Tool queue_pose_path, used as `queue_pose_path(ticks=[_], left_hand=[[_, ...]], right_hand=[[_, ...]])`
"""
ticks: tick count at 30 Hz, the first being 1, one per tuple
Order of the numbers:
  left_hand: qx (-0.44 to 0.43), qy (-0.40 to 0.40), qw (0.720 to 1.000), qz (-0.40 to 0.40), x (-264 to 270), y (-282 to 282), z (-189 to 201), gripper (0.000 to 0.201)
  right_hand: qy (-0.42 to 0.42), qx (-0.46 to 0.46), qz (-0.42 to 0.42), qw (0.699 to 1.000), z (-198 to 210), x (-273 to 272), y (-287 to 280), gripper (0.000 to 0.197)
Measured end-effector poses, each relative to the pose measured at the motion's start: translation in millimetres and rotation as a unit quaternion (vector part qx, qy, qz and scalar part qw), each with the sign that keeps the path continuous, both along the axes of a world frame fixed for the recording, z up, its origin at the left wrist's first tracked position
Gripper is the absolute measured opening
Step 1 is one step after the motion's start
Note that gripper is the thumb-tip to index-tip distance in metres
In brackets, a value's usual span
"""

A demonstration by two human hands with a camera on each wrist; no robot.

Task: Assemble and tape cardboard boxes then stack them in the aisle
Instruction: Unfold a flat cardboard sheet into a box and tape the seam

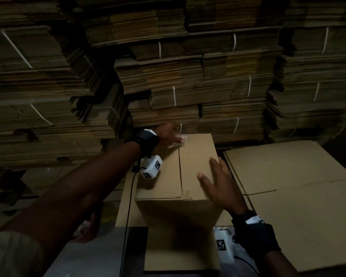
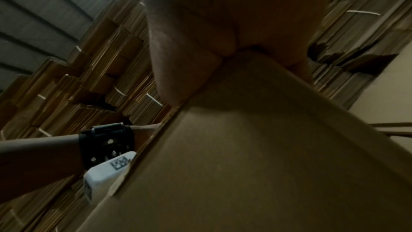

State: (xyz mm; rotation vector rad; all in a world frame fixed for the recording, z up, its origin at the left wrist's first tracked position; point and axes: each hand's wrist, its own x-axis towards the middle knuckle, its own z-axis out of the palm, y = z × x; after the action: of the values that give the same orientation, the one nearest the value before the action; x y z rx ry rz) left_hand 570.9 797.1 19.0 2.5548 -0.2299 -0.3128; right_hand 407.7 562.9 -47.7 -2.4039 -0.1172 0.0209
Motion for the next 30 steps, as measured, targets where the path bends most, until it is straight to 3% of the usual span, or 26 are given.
queue_pose_path(ticks=[3, 6, 8, 11, 13, 15, 17, 19, 20, 24, 30], left_hand=[[0.032, -0.029, 0.999, 0.005, 13, 0, 0, 0.026], [0.023, -0.111, 0.990, 0.083, 25, 4, -6, 0.024], [0.019, -0.119, 0.985, 0.126, 27, 3, -7, 0.025], [-0.055, -0.114, 0.975, 0.181, 32, 7, -4, 0.008], [-0.146, -0.139, 0.953, 0.225, 33, 15, 0, 0.022], [-0.187, -0.145, 0.947, 0.217, 24, 17, 6, 0.027], [-0.194, -0.139, 0.952, 0.193, 13, 13, 15, 0.027], [-0.219, -0.122, 0.949, 0.192, -3, 11, 22, 0.055], [-0.237, -0.119, 0.944, 0.197, -12, 10, 24, 0.057], [-0.337, -0.132, 0.911, 0.200, -55, 9, 16, 0.016], [-0.342, -0.165, 0.903, 0.203, -140, 13, -2, 0.031]], right_hand=[[0.002, 0.043, -0.017, 0.999, -3, 1, -1, 0.088], [0.011, 0.073, -0.025, 0.997, -5, 2, -2, 0.091], [0.018, 0.077, -0.030, 0.996, -5, 2, -3, 0.094], [0.028, 0.076, -0.035, 0.996, 1, -1, -2, 0.092], [0.026, 0.080, -0.038, 0.996, 3, -2, -1, 0.090], [0.027, 0.078, -0.041, 0.996, 3, -2, 0, 0.089], [0.031, 0.080, -0.043, 0.995, 3, -2, 1, 0.090], [0.026, 0.083, -0.040, 0.995, 4, -2, 1, 0.090], [0.025, 0.083, -0.039, 0.995, 3, -2, 1, 0.089], [0.013, 0.095, -0.035, 0.995, -3, 2, -1, 0.092], [0.001, 0.107, -0.014, 0.994, -11, 6, -5, 0.090]])
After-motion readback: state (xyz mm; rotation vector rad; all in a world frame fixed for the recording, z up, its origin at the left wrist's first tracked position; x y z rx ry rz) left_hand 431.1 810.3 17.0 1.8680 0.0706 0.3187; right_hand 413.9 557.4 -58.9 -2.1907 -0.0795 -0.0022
